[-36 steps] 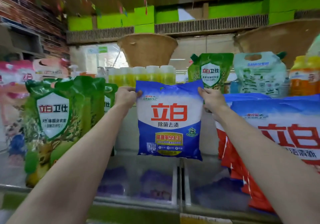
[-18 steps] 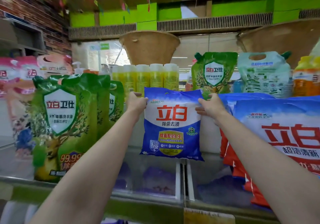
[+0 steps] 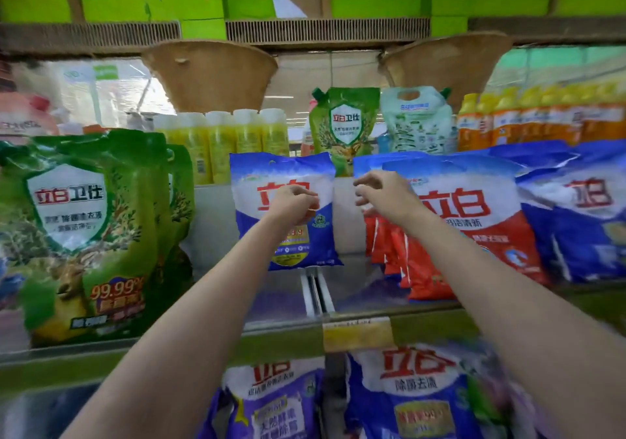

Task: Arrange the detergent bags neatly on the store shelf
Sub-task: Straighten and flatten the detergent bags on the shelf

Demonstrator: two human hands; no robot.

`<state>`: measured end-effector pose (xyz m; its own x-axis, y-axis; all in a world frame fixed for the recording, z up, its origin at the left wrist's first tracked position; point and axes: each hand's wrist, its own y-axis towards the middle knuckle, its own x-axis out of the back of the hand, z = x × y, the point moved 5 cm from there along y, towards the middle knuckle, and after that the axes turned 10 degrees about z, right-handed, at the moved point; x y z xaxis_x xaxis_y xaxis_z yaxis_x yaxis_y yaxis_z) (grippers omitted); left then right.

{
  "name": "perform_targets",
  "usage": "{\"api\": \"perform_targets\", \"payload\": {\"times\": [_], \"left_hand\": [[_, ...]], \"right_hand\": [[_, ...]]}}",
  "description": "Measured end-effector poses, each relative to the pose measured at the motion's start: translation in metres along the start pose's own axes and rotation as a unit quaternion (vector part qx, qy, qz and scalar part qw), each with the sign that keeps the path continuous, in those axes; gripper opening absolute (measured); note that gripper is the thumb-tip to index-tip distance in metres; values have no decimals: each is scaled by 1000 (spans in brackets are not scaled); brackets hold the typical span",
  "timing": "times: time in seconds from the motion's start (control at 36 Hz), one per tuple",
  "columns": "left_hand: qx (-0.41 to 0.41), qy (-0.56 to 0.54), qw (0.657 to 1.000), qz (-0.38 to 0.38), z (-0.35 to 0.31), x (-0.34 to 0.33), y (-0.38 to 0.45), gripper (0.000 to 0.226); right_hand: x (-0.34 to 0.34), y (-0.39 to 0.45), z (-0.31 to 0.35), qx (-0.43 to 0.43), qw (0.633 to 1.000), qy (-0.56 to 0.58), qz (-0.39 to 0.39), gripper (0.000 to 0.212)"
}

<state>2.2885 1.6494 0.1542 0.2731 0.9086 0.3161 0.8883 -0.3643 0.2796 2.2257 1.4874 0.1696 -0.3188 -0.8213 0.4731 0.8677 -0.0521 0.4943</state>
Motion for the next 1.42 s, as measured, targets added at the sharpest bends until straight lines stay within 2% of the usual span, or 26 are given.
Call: {"api": "perform_targets", "payload": {"times": [0.17,0.25,0.33,0.42,0.47,0.56,0.64,0.69,0.75,0.81,0.86,0.92,0.97,1.03,1.17,1.25,1.28,1.33,1.42], "left_hand": [[-14,-9,998,59,-15,-72,-4,9],[-21,4,998,55,-21,-97,-1,24],[-11,24,999,22,-25,-116,7,29],[3,16,1000,-25,-25,-126,19,21],[17,-1,998,-68,-26,-132,27,35],[-8,-61,987,-150,-35,-138,28,37],[-28,-73,976,-201,-46,-141,28,44],[-39,-67,974,-215,-54,-142,29,53],[-37,-55,973,-221,-60,-143,29,59],[-38,-24,970,-237,-68,-141,26,54],[-62,-2,965,-255,-81,-134,24,34],[-80,-2,958,-276,-98,-124,23,27],[-107,-45,955,-272,-113,-116,23,29],[-115,-62,958,-256,-121,-112,23,30],[-37,-14,973,-228,-87,-110,27,31],[9,-25,985,-172,-63,-121,31,12],[13,-28,987,-157,-60,-126,32,10],[10,-37,988,-147,-53,-131,37,23],[26,-44,990,-132,-47,-136,41,20]], "right_hand": [[68,-45,-17,-26,996,-57,-69,15],[110,-54,-42,-63,990,-84,-93,11],[147,-63,-70,-109,983,-91,-115,13],[181,-67,-101,-135,978,-100,-127,9],[200,-66,-117,-140,979,-81,-122,20],[216,-58,-132,-118,990,-11,-82,38],[216,-46,-135,-78,997,11,-24,53],[211,-38,-136,-53,998,10,-9,53],[210,-34,-132,-28,999,9,-25,44],[212,-29,-127,-18,998,29,-58,42],[216,-19,-120,-3,995,73,-74,51],[220,-5,-106,10,989,128,-74,43],[225,10,-92,0,982,177,-72,34],[226,15,-82,-18,987,152,-45,29],[216,20,-111,-71,989,118,-51,40],[211,16,-128,-82,991,94,-38,28],[210,12,-129,-86,992,88,-34,33],[208,10,-131,-87,992,86,-25,44],[207,12,-137,-76,994,80,-24,42]]}}
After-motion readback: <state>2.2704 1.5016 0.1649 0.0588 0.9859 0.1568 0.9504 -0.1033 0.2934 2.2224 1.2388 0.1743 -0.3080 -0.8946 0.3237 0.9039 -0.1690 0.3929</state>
